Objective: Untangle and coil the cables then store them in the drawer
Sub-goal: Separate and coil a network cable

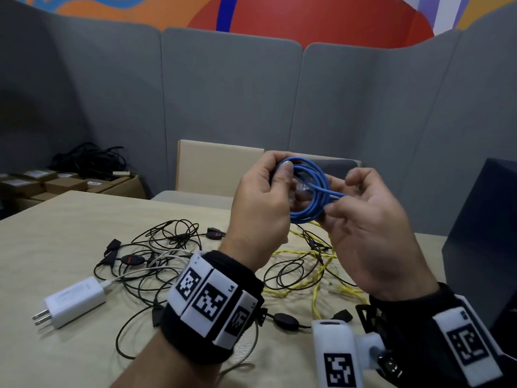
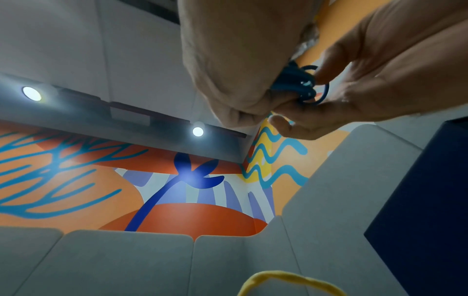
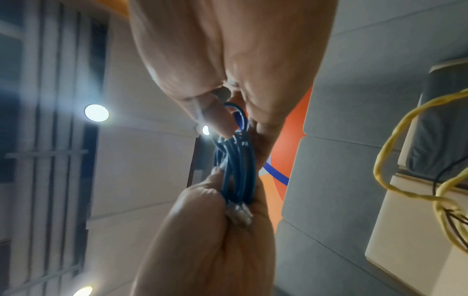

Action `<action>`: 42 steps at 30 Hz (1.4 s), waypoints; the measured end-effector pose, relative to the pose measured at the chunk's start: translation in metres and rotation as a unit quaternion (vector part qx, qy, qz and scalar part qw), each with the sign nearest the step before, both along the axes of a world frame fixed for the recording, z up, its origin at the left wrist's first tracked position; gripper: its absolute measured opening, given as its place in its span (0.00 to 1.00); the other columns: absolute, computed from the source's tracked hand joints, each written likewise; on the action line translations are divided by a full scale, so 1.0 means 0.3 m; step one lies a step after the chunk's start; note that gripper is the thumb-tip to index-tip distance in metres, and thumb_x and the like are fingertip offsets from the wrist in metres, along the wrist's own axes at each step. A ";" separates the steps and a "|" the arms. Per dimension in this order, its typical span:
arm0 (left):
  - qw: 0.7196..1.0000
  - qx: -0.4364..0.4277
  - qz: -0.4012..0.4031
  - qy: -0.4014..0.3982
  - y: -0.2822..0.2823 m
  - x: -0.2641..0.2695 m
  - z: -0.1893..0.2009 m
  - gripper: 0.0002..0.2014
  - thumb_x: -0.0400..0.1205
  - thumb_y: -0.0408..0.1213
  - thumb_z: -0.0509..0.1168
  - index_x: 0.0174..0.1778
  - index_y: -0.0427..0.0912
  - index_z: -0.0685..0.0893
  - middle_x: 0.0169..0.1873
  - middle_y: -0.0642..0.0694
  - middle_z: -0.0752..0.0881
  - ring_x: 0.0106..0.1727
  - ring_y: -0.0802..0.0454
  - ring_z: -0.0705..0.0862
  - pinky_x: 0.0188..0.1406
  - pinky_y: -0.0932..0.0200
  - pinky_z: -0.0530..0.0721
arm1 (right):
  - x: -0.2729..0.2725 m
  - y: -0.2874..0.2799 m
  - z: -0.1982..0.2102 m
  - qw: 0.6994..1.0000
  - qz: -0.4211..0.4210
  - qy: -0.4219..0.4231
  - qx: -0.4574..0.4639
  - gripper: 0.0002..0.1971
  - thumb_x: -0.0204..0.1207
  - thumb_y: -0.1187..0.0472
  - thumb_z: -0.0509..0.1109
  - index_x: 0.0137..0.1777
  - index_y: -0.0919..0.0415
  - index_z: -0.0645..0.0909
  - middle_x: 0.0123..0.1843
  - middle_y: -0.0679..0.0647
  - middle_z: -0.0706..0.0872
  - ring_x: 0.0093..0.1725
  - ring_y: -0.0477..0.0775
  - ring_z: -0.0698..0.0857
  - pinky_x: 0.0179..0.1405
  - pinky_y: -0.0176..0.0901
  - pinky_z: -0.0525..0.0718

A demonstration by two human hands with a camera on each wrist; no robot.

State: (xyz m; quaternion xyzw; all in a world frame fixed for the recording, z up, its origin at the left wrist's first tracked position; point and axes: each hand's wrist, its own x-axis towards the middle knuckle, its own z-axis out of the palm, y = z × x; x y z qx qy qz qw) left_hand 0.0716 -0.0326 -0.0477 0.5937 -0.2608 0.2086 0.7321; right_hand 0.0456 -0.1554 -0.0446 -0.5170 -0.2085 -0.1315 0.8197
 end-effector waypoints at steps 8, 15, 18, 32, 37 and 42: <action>0.999 -0.012 0.043 -0.004 -0.008 0.018 -0.019 0.10 0.89 0.33 0.55 0.49 0.48 0.81 0.37 0.50 0.85 0.38 0.57 0.87 0.35 0.64 0.84 | 0.006 -0.003 -0.025 0.888 -0.301 -0.037 -0.345 0.17 0.72 0.67 0.71 0.45 0.43 0.70 0.46 0.48 0.77 0.40 0.49 0.77 0.45 0.46 0.80; 0.996 0.036 0.081 -0.029 -0.007 0.025 -0.025 0.10 0.88 0.31 0.56 0.50 0.45 0.82 0.39 0.50 0.87 0.39 0.58 0.87 0.37 0.63 0.84 | -0.022 0.042 -0.028 0.736 -0.387 -0.261 -0.491 0.14 0.71 0.69 0.71 0.55 0.57 0.85 0.44 0.50 0.75 0.35 0.41 0.72 0.39 0.27 0.72; 0.992 0.071 0.095 -0.044 -0.007 0.024 -0.026 0.10 0.88 0.31 0.56 0.49 0.48 0.82 0.39 0.49 0.87 0.40 0.54 0.86 0.38 0.57 0.86 | -0.007 0.034 -0.038 0.719 -0.386 -0.237 -0.527 0.13 0.74 0.66 0.70 0.57 0.57 0.87 0.44 0.52 0.75 0.34 0.48 0.75 0.35 0.37 0.76; 0.996 0.088 0.008 0.015 -0.002 0.031 -0.032 0.10 0.89 0.32 0.56 0.48 0.43 0.83 0.30 0.55 0.84 0.30 0.57 0.82 0.29 0.54 0.83 | -0.078 -0.003 0.045 0.844 -0.250 -0.272 -0.388 0.05 0.79 0.65 0.66 0.45 0.55 0.80 0.34 0.45 0.79 0.30 0.47 0.81 0.34 0.32 0.77; 0.997 0.061 -0.025 0.028 0.012 0.020 -0.014 0.10 0.88 0.31 0.58 0.55 0.48 0.83 0.26 0.52 0.78 0.22 0.57 0.78 0.19 0.59 0.79 | -0.095 -0.010 0.062 0.889 -0.237 -0.260 -0.293 0.07 0.81 0.63 0.63 0.45 0.50 0.78 0.34 0.54 0.83 0.32 0.54 0.85 0.31 0.44 0.84; 0.997 0.076 -0.023 0.002 0.017 0.016 -0.011 0.14 0.87 0.28 0.58 0.52 0.51 0.84 0.23 0.56 0.77 0.23 0.59 0.74 0.19 0.62 0.77 | -0.071 -0.022 0.056 0.939 -0.200 -0.209 -0.188 0.05 0.81 0.60 0.61 0.45 0.54 0.78 0.33 0.49 0.83 0.34 0.52 0.84 0.30 0.44 0.82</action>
